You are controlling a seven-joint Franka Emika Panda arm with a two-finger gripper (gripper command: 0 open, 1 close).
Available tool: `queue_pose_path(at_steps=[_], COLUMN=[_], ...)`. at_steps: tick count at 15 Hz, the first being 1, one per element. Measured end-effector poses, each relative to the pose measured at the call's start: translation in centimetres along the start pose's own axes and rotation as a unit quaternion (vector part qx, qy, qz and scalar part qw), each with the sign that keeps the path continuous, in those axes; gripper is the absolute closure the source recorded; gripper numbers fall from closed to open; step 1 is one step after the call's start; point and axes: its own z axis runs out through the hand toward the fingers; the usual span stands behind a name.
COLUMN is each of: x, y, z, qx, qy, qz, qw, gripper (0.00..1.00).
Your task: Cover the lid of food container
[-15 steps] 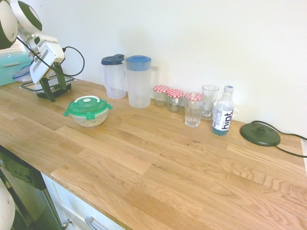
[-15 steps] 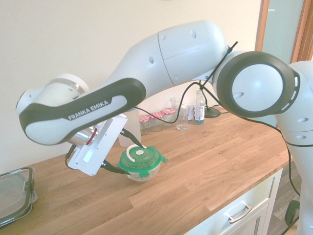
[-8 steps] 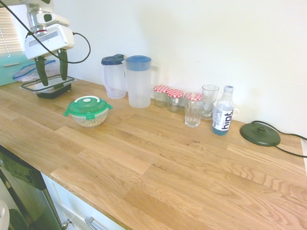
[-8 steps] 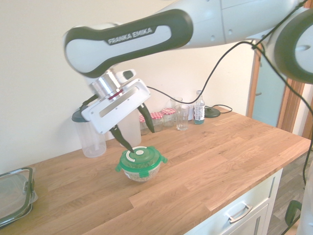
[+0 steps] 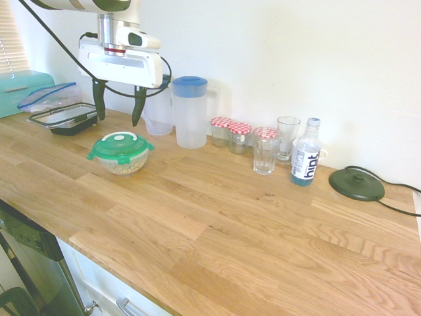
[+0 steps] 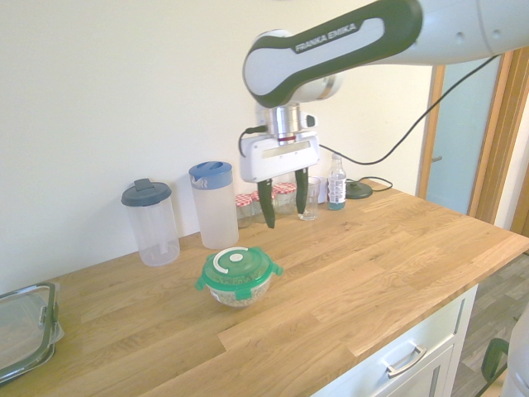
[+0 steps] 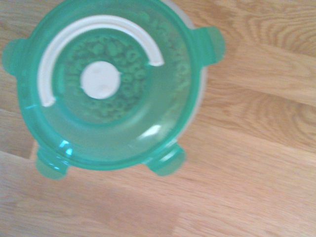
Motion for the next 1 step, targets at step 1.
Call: queue_pose_path(at_steps=[1], x=[0.34], y=[3.02], z=[-0.05], qx=[-0.001], qy=[0.017], qz=[0.005], qw=[1.000], gripper=[0.00])
